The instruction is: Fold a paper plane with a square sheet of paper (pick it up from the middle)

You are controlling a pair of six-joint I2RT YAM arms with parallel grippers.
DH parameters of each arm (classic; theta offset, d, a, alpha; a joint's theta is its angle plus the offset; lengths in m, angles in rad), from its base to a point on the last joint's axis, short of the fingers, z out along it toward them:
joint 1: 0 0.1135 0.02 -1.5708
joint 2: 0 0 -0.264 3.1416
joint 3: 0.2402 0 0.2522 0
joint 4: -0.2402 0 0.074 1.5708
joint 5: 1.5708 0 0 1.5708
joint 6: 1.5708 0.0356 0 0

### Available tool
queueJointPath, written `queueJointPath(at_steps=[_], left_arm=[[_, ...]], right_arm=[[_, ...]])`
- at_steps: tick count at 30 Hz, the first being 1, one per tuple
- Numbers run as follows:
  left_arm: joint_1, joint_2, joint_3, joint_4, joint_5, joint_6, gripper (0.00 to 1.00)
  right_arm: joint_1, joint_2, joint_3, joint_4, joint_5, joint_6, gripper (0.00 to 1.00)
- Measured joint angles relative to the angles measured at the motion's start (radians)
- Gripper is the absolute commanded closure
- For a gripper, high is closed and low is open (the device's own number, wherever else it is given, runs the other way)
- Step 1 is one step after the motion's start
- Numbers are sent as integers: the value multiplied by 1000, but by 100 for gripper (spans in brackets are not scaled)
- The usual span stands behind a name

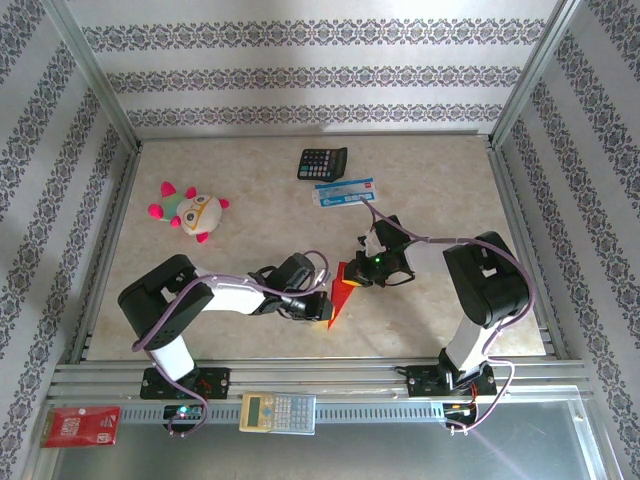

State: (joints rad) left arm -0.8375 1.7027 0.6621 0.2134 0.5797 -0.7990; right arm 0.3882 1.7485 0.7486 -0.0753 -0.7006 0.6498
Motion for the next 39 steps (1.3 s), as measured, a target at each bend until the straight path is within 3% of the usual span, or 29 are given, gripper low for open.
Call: queueJointPath(at_steps=[9,15,33,39], left_arm=[[0,-104,-11,-33,3,-13,77],[-1,-6,57,28,28,-33,77],[0,40,6,83,14,-9,95],[0,39,5,85,9,-8,99]], right_arm=[[0,11,21,-26,1,-19,92],[0,10,21,-26,1,-21,92],[0,30,108,-146,11,-52,87],[8,-57,107,-164,4,-51,86]])
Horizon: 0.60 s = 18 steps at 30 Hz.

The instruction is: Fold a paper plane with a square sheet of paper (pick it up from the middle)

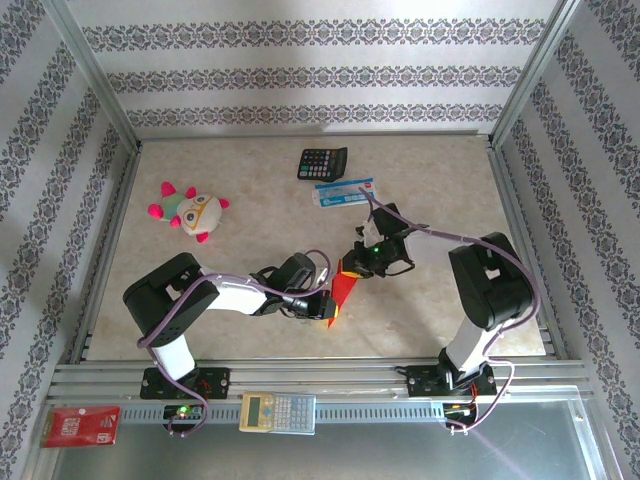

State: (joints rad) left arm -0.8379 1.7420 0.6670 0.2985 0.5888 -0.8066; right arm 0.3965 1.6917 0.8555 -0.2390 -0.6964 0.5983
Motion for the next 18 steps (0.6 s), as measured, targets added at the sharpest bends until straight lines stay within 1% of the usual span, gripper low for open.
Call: queueJointPath(at_steps=[5,11,15,18], left_arm=[[0,0,0,0,-2,0,100],[0,0,1,-2,-2,0,100],[0,0,1,-2,-2,0,100],[0,0,1,-2,-2,1,100]], right_arm=[[55,-98,-90,55,-1,42,86],[112,-74,-158,117,-1,87,87],[94,-14,-158,147,-1,83,87],[63,8,-153,146,-38,65,87]])
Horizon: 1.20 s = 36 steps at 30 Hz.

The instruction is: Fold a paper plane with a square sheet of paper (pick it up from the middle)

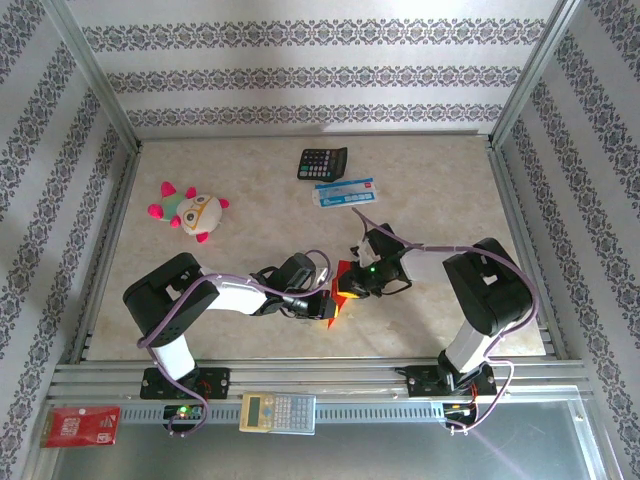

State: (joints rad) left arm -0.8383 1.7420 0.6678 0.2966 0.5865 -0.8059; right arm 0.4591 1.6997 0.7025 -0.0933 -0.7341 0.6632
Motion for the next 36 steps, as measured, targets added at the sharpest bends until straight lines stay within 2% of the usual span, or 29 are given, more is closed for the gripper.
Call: queueJointPath(at_steps=[5,11,17,21,27,31,36], left_arm=[[0,0,0,0,0,3,100],[0,0,0,0,0,3,100],[-1,-2,14,-31,-5,5,100],[-4,-3,23,-53,-12,10,100],[-4,-6,23,-60,-13,10,100],[-4,-12,24,-76,-14,10,100],[-5,-12,32,-92,-15,10,100]], right_arm=[[-74,47,35,-28,-79,-51,87],[-198,90,90,-60,-92,-100,87],[-213,97,97,-71,-97,-119,87],[-231,74,102,-100,-50,-129,87],[-335,59,180,-142,51,-128,87],[-285,-21,170,-135,66,-108,86],[-117,-163,87,-90,68,-55,86]])
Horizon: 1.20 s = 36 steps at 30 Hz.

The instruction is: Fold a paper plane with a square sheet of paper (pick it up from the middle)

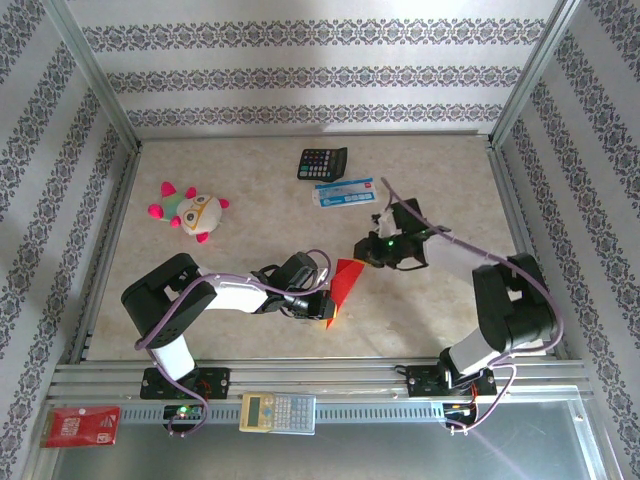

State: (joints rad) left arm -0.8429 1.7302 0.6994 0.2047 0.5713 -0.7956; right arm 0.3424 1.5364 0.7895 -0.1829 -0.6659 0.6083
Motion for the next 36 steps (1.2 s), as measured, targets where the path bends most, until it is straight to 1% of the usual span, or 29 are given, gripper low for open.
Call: queueJointPath(at_steps=[3,5,7,11,13,15,18,22,24,30,36], left_arm=[[0,0,5,-11,0,0,99],[0,0,9,-18,0,0,95],[0,0,17,-34,0,3,89],[-1,0,48,-84,2,7,80],[-1,0,70,-109,5,7,73],[-1,0,88,-113,13,6,72],[-1,-9,96,-100,28,2,72],[-1,-10,98,-79,30,-8,86],[1,-2,98,-61,27,-14,89],[5,63,125,-39,22,-15,93],[7,76,107,-31,19,-12,94]], right_arm=[[85,-3,-31,22,5,27,87],[110,22,-42,39,8,39,87],[114,70,-47,61,12,48,87],[112,147,-48,81,27,48,88],[111,174,-54,93,27,48,88],[106,180,-54,106,18,48,88],[105,183,-60,123,7,47,88],[105,183,-67,140,3,48,88],[105,183,-70,145,3,48,88],[100,181,-78,158,-2,48,88],[100,182,-79,161,-4,48,89]])
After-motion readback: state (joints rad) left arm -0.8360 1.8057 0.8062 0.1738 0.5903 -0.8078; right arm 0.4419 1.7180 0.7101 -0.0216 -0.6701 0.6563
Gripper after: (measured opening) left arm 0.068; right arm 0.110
